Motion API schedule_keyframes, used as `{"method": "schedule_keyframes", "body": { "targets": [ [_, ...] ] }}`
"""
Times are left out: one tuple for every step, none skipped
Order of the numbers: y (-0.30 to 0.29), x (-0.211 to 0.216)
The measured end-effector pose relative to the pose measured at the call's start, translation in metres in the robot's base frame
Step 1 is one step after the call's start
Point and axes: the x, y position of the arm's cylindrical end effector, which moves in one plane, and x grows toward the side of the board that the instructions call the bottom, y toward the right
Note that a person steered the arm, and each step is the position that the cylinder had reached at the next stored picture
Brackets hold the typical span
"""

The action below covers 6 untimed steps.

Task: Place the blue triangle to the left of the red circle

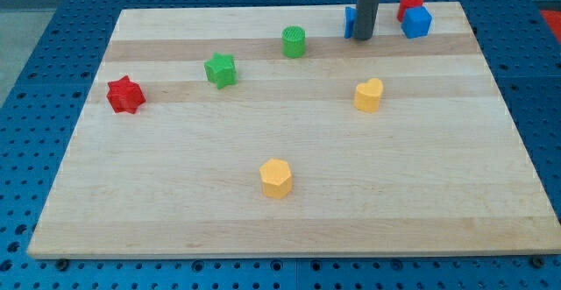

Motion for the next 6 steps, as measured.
{"method": "schedule_keyframes", "body": {
  "targets": [
    [0.000, 0.000],
    [-0.003, 0.000],
    [-0.022, 0.000],
    [-0.033, 0.004],
    [-0.042, 0.002],
    [-0.038, -0.012]
  ]
}}
